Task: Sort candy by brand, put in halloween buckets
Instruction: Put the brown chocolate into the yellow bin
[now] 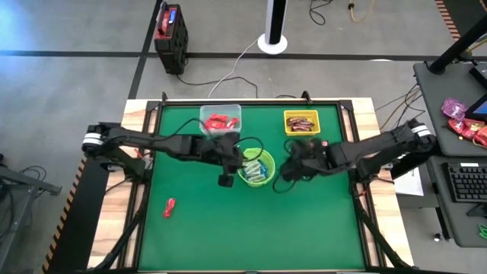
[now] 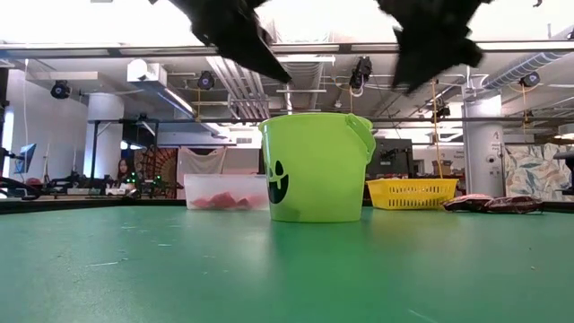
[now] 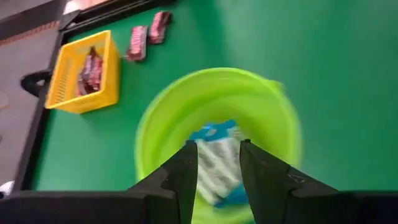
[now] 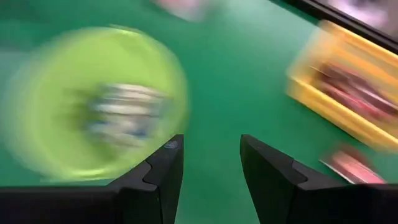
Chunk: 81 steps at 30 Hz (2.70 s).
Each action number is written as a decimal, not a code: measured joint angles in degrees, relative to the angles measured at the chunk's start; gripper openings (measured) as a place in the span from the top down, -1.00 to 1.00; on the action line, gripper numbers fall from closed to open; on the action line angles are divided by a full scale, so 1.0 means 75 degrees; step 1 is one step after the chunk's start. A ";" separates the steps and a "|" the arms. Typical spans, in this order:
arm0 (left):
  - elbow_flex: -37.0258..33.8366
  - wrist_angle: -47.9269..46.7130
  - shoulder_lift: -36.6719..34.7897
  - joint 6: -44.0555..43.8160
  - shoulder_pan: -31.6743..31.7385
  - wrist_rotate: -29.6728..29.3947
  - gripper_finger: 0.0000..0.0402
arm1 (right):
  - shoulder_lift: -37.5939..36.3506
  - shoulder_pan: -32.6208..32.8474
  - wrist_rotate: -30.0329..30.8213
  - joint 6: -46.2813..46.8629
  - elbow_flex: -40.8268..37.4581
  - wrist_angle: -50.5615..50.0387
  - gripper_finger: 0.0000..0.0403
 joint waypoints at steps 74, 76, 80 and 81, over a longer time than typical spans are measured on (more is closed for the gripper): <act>-0.1208 -0.1452 -0.3638 -0.4251 -0.3910 -0.3356 0.62 | -0.0308 -0.4251 -0.1047 -0.3767 -0.0851 0.1369 0.79; -0.1107 -0.2180 -0.3639 -0.5379 -0.3919 -0.3300 0.62 | -0.0226 -0.4494 -0.0945 -0.4122 -0.0885 0.2011 0.78; -0.1013 -0.3802 -0.3647 -0.7808 -0.3922 -0.2811 0.62 | 0.0193 -0.4986 -0.0826 -0.4565 -0.0908 0.2386 0.76; -0.1013 -0.4123 -0.3645 -0.8312 -0.3924 -0.2643 0.62 | 0.0310 -0.5104 -0.0826 -0.4604 -0.0912 0.2359 0.76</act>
